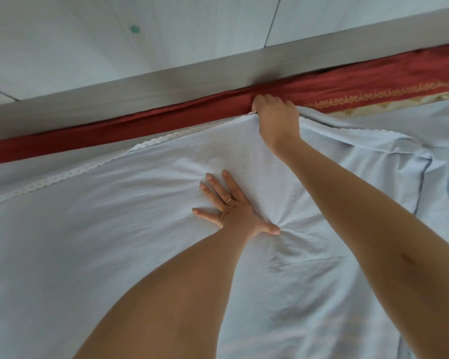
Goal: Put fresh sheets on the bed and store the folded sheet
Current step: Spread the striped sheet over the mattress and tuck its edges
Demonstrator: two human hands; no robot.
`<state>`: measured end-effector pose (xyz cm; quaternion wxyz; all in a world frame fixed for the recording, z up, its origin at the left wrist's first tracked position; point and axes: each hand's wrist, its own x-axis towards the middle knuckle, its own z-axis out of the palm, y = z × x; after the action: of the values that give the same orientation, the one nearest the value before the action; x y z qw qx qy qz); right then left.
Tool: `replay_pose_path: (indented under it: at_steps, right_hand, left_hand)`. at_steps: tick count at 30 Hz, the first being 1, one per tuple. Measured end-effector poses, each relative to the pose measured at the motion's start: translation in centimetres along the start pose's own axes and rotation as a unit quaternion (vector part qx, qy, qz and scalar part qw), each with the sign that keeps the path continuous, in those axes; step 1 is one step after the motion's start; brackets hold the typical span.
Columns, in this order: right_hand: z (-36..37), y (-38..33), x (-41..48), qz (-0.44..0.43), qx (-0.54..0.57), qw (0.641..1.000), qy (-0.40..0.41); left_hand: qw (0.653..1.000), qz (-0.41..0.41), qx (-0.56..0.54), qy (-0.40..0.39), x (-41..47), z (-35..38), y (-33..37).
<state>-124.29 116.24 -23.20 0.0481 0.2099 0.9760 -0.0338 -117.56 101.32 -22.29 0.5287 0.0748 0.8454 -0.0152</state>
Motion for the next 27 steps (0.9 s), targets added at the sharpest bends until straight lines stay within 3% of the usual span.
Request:
replay_pose_path:
  at_steps: [3, 5, 7, 8, 10, 12, 16, 19, 22, 24, 27]
  right_hand:
    - [0.3, -0.8, -1.2, -0.044, -0.008, 0.994, 0.102]
    - [0.5, -1.4, -2.5, -0.203, 0.026, 0.967, 0.149]
    - [1.5, -1.7, -4.1, -0.364, 0.008, 0.930, 0.053]
    - [1.4, -1.8, -4.7, -0.373, -0.009, 0.926, -0.055]
    - [1.5, -1.9, -4.6, -0.273, -0.050, 0.931, -0.238]
    - [1.7, -2.7, -3.7, -0.190, -0.064, 0.935, -0.293]
    - [1.9, -5.8, -3.7, -0.066, -0.034, 0.947, -0.314]
    - [1.5, -8.2, -3.8, 0.037, -0.006, 0.939, -0.341]
    - [1.4, -10.9, -3.9, 0.100, -0.005, 0.935, -0.341]
    - [1.8, -12.9, -4.5, 0.126, -0.015, 0.945, -0.302]
    - [1.9, -14.8, -4.5, 0.182, -0.030, 0.938, -0.292]
  left_hand:
    - [1.000, -0.003, 0.000, -0.002, 0.2, 0.1, 0.0]
    - [1.000, -0.003, 0.002, 0.000, 0.2, 0.2, 0.0]
    - [1.000, -0.002, -0.001, 0.004, 0.4, 0.3, -0.1]
    - [1.000, -0.002, 0.001, 0.004, 0.4, 0.3, -0.1]
    - [1.000, 0.005, -0.001, 0.002, 0.4, 0.3, -0.2]
    - [1.000, 0.007, -0.002, 0.009, 0.5, 0.4, -0.2]
    - [0.999, 0.029, -0.005, 0.042, 0.4, 0.8, -0.2]
    - [0.985, 0.155, 0.031, 0.071, 0.2, 0.9, -2.4]
    - [0.927, 0.297, 0.124, 0.191, 1.9, 0.5, -9.4]
    - [0.904, 0.296, 0.126, 0.282, 3.7, -1.5, -15.6]
    - [0.926, 0.183, 0.108, 0.313, 6.7, -7.1, -23.0]
